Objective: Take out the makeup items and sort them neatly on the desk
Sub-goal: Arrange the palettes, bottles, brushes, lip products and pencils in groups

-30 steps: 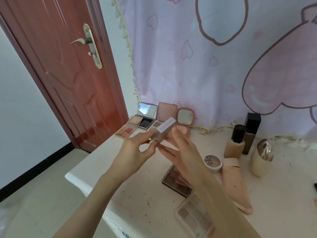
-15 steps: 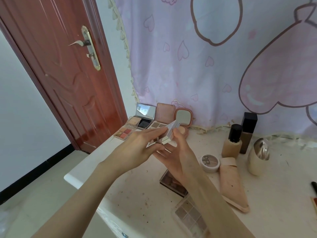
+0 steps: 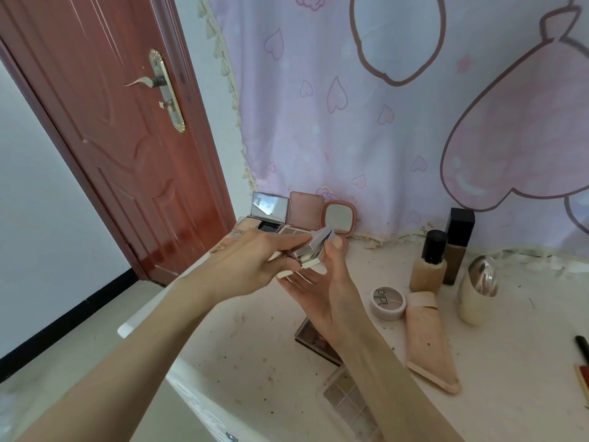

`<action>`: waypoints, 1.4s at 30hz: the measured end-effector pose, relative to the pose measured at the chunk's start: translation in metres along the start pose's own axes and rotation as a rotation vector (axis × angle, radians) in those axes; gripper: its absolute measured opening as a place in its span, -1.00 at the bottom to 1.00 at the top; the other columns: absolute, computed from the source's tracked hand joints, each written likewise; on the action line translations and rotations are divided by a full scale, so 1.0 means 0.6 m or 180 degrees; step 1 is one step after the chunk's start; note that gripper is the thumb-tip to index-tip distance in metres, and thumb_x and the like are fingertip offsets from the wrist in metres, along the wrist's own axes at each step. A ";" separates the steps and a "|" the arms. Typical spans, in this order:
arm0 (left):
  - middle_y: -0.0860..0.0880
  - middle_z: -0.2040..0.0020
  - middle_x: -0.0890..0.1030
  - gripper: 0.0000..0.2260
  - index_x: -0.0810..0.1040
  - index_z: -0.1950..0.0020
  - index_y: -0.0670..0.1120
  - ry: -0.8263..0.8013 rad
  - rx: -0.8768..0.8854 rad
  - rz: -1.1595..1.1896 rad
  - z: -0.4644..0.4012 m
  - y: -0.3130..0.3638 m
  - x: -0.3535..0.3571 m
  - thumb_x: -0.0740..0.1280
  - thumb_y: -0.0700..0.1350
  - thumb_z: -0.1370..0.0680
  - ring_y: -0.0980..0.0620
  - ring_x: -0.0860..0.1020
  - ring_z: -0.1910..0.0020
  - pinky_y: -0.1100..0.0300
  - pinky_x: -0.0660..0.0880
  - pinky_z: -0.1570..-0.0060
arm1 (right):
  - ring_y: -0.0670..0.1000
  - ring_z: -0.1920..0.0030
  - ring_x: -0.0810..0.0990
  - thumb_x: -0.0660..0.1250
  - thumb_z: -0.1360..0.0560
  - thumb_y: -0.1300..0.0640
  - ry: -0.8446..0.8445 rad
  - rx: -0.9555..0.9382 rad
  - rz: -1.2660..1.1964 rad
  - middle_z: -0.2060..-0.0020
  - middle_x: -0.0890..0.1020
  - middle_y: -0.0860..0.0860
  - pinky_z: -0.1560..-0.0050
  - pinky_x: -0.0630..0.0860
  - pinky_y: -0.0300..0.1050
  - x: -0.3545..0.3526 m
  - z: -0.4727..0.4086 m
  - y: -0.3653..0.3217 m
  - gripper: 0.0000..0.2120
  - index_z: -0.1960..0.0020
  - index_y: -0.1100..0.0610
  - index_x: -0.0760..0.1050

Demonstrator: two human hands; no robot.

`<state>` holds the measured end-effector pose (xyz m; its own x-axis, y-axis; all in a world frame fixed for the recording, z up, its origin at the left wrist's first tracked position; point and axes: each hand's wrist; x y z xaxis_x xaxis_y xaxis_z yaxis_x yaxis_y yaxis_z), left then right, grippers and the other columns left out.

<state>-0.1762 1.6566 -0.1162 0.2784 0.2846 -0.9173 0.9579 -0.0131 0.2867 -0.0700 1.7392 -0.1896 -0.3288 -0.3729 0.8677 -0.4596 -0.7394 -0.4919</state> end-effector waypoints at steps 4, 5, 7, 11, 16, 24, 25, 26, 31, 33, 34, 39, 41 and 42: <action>0.30 0.07 0.60 -0.60 0.52 -0.25 0.08 -0.0234 -0.0102 0.0416 -0.014 -0.001 -0.022 0.41 -0.07 -0.42 0.20 0.56 0.08 0.35 0.42 0.03 | 0.17 -0.06 0.63 0.40 -0.32 -0.06 -0.0145 0.0153 -0.0309 -0.02 0.64 0.24 0.00 0.59 0.03 0.002 0.004 0.003 -0.67 0.03 0.13 0.67; 0.37 0.09 0.56 -0.61 0.53 -0.22 0.12 -0.0267 -0.0150 0.0590 -0.018 -0.001 -0.026 0.43 -0.13 -0.43 0.28 0.55 0.06 0.40 0.41 0.00 | 0.19 -0.05 0.63 0.43 -0.30 -0.05 -0.0189 0.0174 -0.0424 0.00 0.65 0.24 -0.01 0.59 0.05 0.003 0.005 0.002 -0.63 0.01 0.17 0.66; 0.34 0.11 0.57 -0.64 0.52 -0.16 0.14 -0.0132 -0.0236 0.0806 -0.024 -0.005 -0.032 0.41 -0.21 -0.45 0.38 0.54 0.17 0.48 0.42 0.10 | 0.22 -0.01 0.63 0.47 -0.24 -0.03 -0.0234 0.0233 -0.0558 0.04 0.64 0.27 -0.01 0.59 0.09 0.002 0.007 -0.001 -0.57 0.01 0.24 0.65; 0.14 0.06 0.65 -0.75 0.61 -0.11 0.02 0.0538 -0.0572 0.1224 -0.036 -0.016 -0.036 0.38 -0.23 -0.47 0.31 0.59 0.14 0.44 0.45 0.09 | 0.23 -0.01 0.63 0.38 -0.36 0.07 -0.0214 0.0418 -0.0474 -0.01 0.60 0.30 -0.02 0.58 0.13 -0.001 0.007 -0.004 -0.66 0.03 0.32 0.64; 0.14 0.00 0.62 -0.76 0.58 -0.14 0.05 0.0835 -0.0762 0.1499 -0.050 -0.026 -0.034 0.34 -0.19 -0.51 0.29 0.55 0.01 0.45 0.41 -0.06 | 0.25 -0.13 0.57 0.31 -0.43 0.15 -0.0260 0.0472 -0.0437 -0.18 0.55 0.30 -0.08 0.55 0.20 0.002 0.010 0.001 -0.60 -0.22 0.29 0.50; 0.01 -0.07 0.59 -0.79 0.59 -0.11 0.03 0.0927 -0.0916 0.1611 -0.056 -0.027 -0.015 0.35 -0.17 -0.51 0.16 0.55 -0.04 0.38 0.44 -0.09 | 0.17 0.01 0.65 0.21 -0.50 0.37 -0.0359 0.0272 0.0128 -0.07 0.64 0.18 0.07 0.61 0.01 0.004 0.012 0.009 -0.63 -0.27 0.13 0.47; -0.01 -0.09 0.58 -0.80 0.59 -0.12 0.01 0.0913 -0.0914 0.1578 -0.056 -0.024 -0.013 0.34 -0.18 -0.52 0.14 0.55 -0.05 0.35 0.44 -0.11 | 0.18 0.02 0.66 0.21 -0.50 0.39 -0.0350 0.0252 0.0169 -0.06 0.65 0.18 0.08 0.62 0.01 0.004 0.012 0.010 -0.60 -0.28 0.10 0.46; -0.01 -0.10 0.59 -0.79 0.59 -0.12 0.01 0.0898 -0.0912 0.1588 -0.056 -0.021 -0.012 0.34 -0.19 -0.52 0.15 0.56 -0.04 0.36 0.45 -0.10 | 0.19 0.02 0.66 0.20 -0.49 0.41 -0.0327 0.0236 0.0182 -0.06 0.65 0.18 0.08 0.62 0.02 0.004 0.012 0.010 -0.57 -0.28 0.08 0.46; 0.12 -0.05 0.62 -0.69 0.50 -0.19 0.11 0.0770 -0.0903 0.1848 -0.034 -0.015 -0.007 0.33 -0.21 -0.52 0.34 0.55 -0.04 0.48 0.40 -0.11 | 0.25 0.01 0.65 0.29 -0.52 0.14 -0.0012 0.0316 0.0099 -0.08 0.62 0.24 0.11 0.62 0.10 0.004 0.009 0.006 -0.67 -0.27 0.18 0.45; 0.22 -0.12 0.56 -0.60 0.42 -0.31 0.11 0.0675 -0.0903 0.1861 -0.018 -0.019 -0.002 0.33 -0.20 -0.52 0.40 0.48 -0.11 0.48 0.35 -0.17 | 0.23 0.02 0.66 0.31 -0.48 -0.04 0.0071 0.0373 0.0192 -0.06 0.64 0.21 0.13 0.62 0.08 0.005 0.008 0.002 -0.57 -0.25 0.17 0.48; 0.28 -0.16 0.50 -0.54 0.35 -0.38 0.09 0.0611 -0.0920 0.1853 -0.011 -0.020 0.000 0.33 -0.19 -0.52 0.44 0.43 -0.15 0.46 0.32 -0.21 | 0.22 0.02 0.66 0.31 -0.45 -0.08 0.0056 0.0359 0.0218 -0.07 0.64 0.20 0.14 0.62 0.06 0.007 0.007 0.001 -0.54 -0.26 0.15 0.48; 0.26 -0.38 0.27 -0.23 0.05 -0.51 0.08 0.0514 -0.1015 0.1765 0.006 -0.021 0.014 0.37 0.05 -0.39 0.30 0.26 -0.36 0.27 0.20 -0.38 | 0.19 0.01 0.66 0.27 -0.47 -0.08 -0.0097 0.0267 0.0268 -0.08 0.64 0.17 0.17 0.62 -0.01 0.009 0.008 0.001 -0.54 -0.27 0.15 0.46; 0.22 -0.39 0.21 -0.12 -0.05 -0.52 0.08 0.0353 -0.1117 0.1327 0.009 -0.023 0.021 0.39 0.15 -0.34 0.29 0.20 -0.38 0.28 0.20 -0.34 | 0.16 0.02 0.67 0.25 -0.49 -0.08 -0.0060 0.0189 0.0321 -0.06 0.65 0.16 0.19 0.62 -0.04 0.006 0.006 0.001 -0.55 -0.28 0.15 0.45; 0.22 -0.38 0.21 -0.08 -0.07 -0.52 0.07 0.0218 -0.1147 0.1163 0.010 -0.024 0.026 0.41 0.16 -0.34 0.29 0.19 -0.37 0.31 0.20 -0.30 | 0.14 0.02 0.67 0.24 -0.50 -0.09 -0.0049 0.0123 0.0375 -0.06 0.65 0.15 0.18 0.62 -0.05 0.004 0.005 0.000 -0.55 -0.28 0.15 0.44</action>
<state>-0.1850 1.6552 -0.1360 0.5737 0.3854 -0.7227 0.7109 0.2041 0.6731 -0.0686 1.7364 -0.1873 -0.3658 -0.4668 0.8052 -0.3864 -0.7109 -0.5877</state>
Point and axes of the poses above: each hand's wrist, its own z-axis away from the middle knuckle, its own x-axis out of the palm, y = z × x
